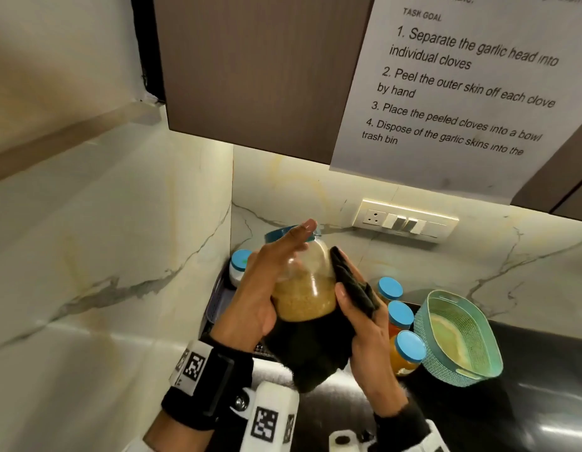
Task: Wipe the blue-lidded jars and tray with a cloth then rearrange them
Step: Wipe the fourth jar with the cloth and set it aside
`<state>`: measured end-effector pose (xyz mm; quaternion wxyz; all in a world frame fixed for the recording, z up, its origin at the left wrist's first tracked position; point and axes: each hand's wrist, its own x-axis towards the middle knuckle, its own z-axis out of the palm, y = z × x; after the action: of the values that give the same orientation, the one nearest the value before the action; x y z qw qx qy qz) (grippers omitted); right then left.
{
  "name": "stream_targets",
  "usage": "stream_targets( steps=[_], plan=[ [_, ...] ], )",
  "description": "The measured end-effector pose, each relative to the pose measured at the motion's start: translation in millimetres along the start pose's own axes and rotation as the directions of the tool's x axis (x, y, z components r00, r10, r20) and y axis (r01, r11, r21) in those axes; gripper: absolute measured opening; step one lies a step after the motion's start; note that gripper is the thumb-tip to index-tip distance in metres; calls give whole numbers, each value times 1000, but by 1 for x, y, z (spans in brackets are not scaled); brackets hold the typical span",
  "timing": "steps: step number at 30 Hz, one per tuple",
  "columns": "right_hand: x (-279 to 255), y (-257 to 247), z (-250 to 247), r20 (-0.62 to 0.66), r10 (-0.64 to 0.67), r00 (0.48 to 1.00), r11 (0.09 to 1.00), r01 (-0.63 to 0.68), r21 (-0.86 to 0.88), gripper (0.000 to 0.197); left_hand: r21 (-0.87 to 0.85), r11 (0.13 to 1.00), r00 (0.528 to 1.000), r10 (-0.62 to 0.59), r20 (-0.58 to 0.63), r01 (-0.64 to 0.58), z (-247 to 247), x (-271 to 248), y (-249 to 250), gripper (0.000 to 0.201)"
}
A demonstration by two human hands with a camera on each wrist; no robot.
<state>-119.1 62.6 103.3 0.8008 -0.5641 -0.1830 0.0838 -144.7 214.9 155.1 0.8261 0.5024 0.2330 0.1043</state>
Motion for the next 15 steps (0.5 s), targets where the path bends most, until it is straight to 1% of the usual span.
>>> stream_targets(
  steps=[2,3,4,7,8,9,10,11,12,13,14,15],
  plan=[
    [-3,-4,10,-47,-48,998,998,46,-51,25,-9,1000,1000,10,-7,-10,2,0,-1,86],
    [0,-7,14,-54,-66,996,995,62,-76,27,-7,1000,1000,27,-12,-27,3,-2,-4,79],
    [7,-11,17,-45,-54,998,993,49,-104,29,-3,999,999,50,-16,-50,3,-3,-7,71],
    [33,-33,23,-2,58,998,989,-58,-136,21,-15,994,994,107,25,-107,9,-11,-13,55],
    [37,-38,24,24,74,997,986,-70,-154,20,-42,992,992,117,38,-116,10,-12,-14,48],
    [38,-39,27,41,58,997,983,-50,-174,18,-83,989,991,127,50,-122,10,-11,-13,42],
    [33,-37,31,67,2,998,979,11,-204,19,-123,985,990,129,53,-122,8,-8,-12,42],
    [25,-31,33,109,-87,990,966,111,-233,27,-152,981,991,128,41,-121,7,-3,-11,50],
    [15,-21,34,171,-193,966,935,234,-268,42,-184,975,992,125,11,-120,5,1,-9,62],
    [5,-8,34,239,-275,931,880,344,-328,56,-216,969,992,118,-37,-124,2,5,-9,74],
    [-4,4,32,288,-339,896,808,434,-399,61,-229,964,990,118,-83,-134,0,8,-8,81],
    [-10,16,30,318,-380,869,742,491,-456,58,-221,963,983,124,-136,-152,-3,11,-7,83]
  ],
)
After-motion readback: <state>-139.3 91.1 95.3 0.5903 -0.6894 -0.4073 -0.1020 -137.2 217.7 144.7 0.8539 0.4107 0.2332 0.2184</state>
